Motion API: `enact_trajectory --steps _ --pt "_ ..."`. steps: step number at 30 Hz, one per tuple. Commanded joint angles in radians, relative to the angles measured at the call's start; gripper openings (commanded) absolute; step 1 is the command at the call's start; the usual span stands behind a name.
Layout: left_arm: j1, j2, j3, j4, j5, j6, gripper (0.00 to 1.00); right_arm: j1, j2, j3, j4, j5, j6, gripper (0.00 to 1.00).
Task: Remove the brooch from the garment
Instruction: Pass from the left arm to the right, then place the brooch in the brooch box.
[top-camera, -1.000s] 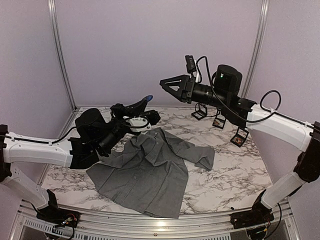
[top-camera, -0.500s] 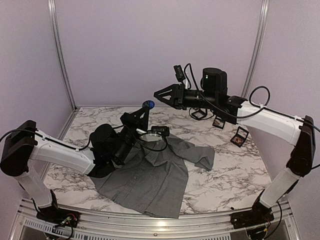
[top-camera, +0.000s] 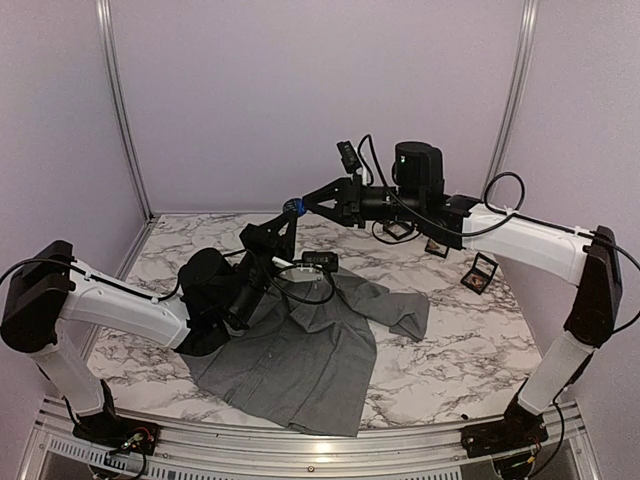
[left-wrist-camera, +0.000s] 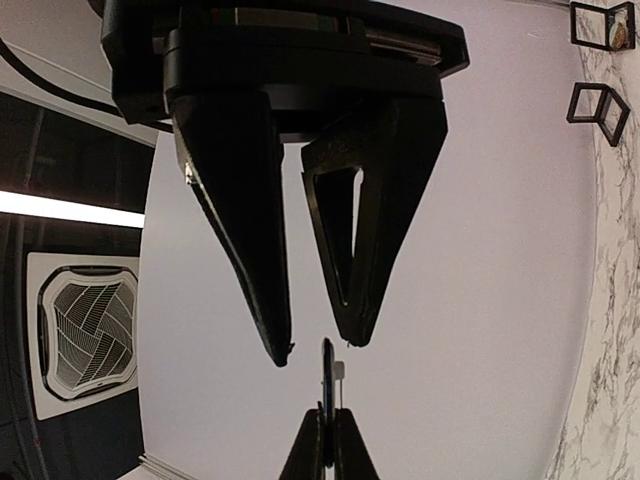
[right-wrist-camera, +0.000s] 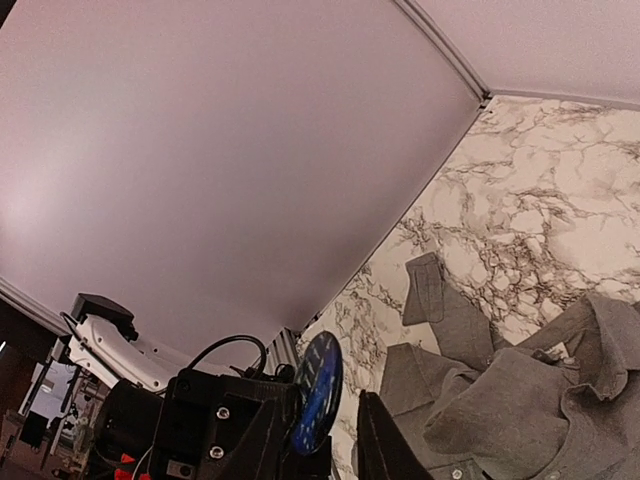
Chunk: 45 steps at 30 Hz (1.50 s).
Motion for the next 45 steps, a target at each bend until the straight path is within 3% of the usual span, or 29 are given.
enact_trajectory --steps 1,17,23,31,40,45 --pt "-0.006 0.01 -0.011 0.146 -0.021 0.005 0.0 -0.007 0.029 0.031 0.064 -0.06 0.06 0.23" --pt "-0.006 0.008 -0.023 0.158 -0.016 -0.004 0.0 -0.008 0.021 -0.009 0.111 -0.053 0.094 0.0" --pt "-0.009 -0.002 -0.021 0.171 -0.027 -0.05 0.25 -0.008 0.017 -0.014 0.11 -0.031 0.089 0.0" --pt "-0.03 -0.077 -0.035 0.045 -0.132 -0.25 0.61 -0.026 0.029 -0.031 0.128 -0.003 0.078 0.0" --pt "-0.048 -0.249 0.04 -0.42 -0.221 -0.765 0.98 -0.08 0.046 -0.062 0.147 0.015 0.064 0.0" --pt "-0.046 -0.294 0.113 -0.681 -0.218 -1.034 0.99 -0.13 0.062 -0.089 0.167 0.023 0.064 0.0"
